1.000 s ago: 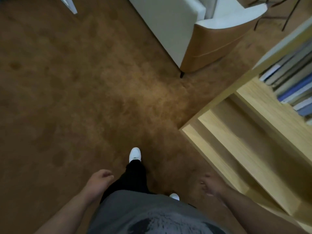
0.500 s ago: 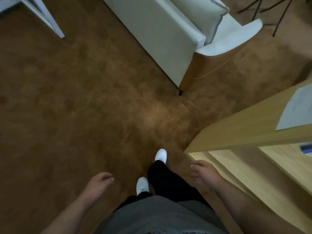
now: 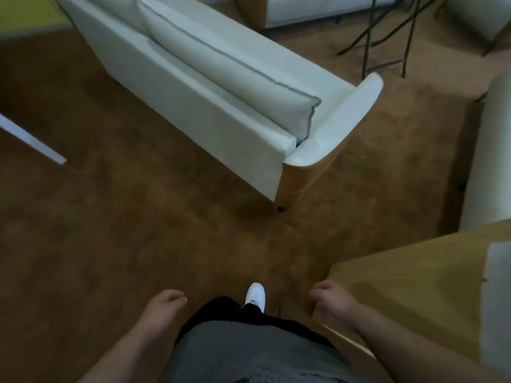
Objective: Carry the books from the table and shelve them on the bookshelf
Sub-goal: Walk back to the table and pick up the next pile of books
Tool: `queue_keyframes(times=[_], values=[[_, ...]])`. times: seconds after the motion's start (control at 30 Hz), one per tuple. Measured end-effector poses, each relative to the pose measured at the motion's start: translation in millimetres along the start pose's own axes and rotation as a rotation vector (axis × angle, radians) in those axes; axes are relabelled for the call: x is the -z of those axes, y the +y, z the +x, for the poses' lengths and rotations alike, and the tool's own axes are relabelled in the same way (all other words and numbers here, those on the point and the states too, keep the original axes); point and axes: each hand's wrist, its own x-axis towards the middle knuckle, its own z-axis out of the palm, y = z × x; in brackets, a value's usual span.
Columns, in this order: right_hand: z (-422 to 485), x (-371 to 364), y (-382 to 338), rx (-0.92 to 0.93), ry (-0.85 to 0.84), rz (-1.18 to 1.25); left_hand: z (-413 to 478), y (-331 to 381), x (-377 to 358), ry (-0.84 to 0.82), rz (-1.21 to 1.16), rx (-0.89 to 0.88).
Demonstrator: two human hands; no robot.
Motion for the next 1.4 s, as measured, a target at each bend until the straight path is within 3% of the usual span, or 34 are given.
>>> queue_keyframes(times=[0.2, 0.6, 0.8, 1.0, 1.23, 1.4], values=[[29, 59, -33, -0.008, 0.058, 0.145, 43, 126, -3, -0.043, 0.211, -0.127], [82, 176, -68, -0.246, 0.164, 0.453, 105, 378, -56, -0.226, 0.407, -0.305], [128, 254, -123, -0.28, 0.269, 0.552, 118, 498, -133, -0.4, 0.311, -0.276], [163, 331, -177, -0.285, 0.252, 0.605, 139, 591, -188, -0.476, 0.425, -0.283], [207, 417, -199, -0.291, 0.152, 0.524, 158, 653, -240, -0.405, 0.25, -0.087], [252, 500, -194, -0.306, 0.109, 0.462, 180, 699, -280, -0.356, 0.325, -0.077]])
